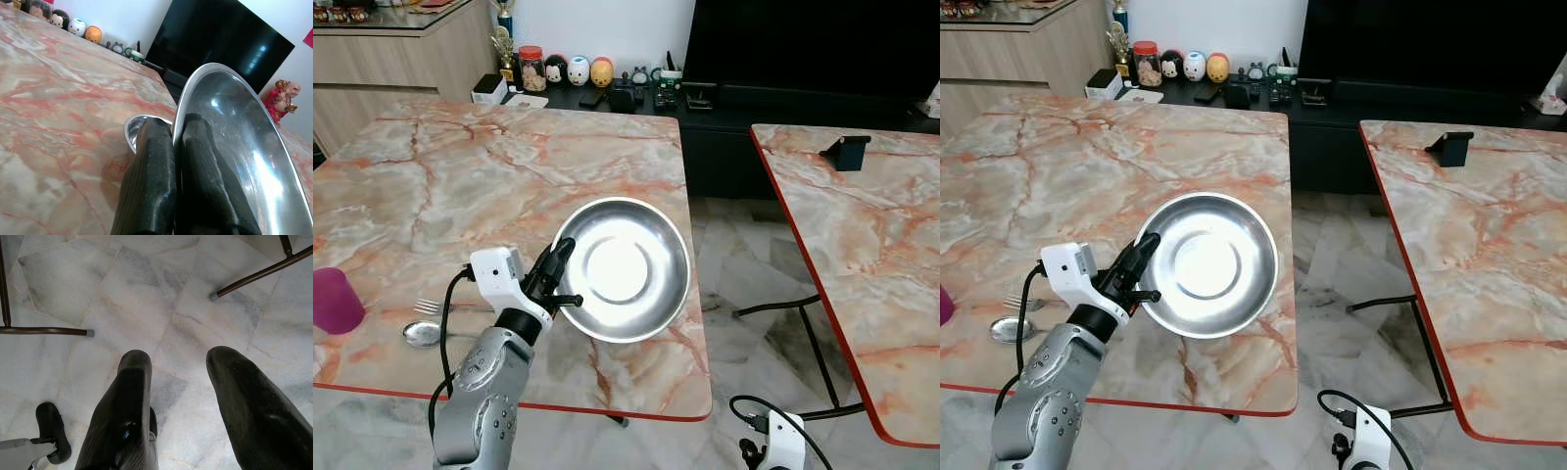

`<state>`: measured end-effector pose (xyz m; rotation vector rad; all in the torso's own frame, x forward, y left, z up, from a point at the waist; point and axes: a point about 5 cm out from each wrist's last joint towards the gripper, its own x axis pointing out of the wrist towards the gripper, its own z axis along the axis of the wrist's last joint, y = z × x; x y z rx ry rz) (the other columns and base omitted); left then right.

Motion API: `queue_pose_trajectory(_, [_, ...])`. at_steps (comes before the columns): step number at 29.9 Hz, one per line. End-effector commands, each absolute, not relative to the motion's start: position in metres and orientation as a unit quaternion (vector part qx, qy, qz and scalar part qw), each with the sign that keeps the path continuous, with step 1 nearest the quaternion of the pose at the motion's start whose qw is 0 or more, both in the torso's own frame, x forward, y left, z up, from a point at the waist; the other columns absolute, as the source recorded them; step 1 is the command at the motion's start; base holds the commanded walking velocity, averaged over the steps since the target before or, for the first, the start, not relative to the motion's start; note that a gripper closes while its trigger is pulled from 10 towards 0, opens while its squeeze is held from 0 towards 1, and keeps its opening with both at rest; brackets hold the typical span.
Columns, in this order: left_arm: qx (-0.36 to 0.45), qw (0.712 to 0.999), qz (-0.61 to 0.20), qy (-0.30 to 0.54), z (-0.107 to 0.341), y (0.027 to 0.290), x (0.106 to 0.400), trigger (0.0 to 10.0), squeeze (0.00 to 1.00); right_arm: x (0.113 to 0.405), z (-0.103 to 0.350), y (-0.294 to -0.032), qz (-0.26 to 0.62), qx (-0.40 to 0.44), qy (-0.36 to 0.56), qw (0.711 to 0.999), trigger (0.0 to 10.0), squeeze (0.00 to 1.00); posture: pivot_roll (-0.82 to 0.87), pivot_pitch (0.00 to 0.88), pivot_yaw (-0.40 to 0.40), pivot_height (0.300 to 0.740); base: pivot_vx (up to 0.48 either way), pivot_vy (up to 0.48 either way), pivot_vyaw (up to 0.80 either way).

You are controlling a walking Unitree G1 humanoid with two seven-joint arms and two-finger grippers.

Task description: Setting the table

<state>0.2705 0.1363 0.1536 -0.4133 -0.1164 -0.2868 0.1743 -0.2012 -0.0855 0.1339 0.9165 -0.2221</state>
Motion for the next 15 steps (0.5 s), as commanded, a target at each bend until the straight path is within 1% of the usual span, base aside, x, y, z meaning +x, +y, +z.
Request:
queue_pose_trajectory(1, [-0.211,0.962,-0.156,-0.071,0.1585,0.1322,0.2712,10.0,0.00,0.1713,-0.0865,-0.2027,-0.110,0.064,0.442,0.888,10.0,0.00,0.08,0.000,-0.066,0.740,-0.266,0.000,0.00])
queue_pose_trajectory(15, [-0.208,0.962,-0.162,-0.070,0.1563,0.1325,0.2693,10.0,0.00,0.1691,-0.0876,-0.2018,-0.110,0.062,0.445,0.886,10.0,0.00,0.09,0.000,-0.063,0.740,-0.267,0.000,0.00])
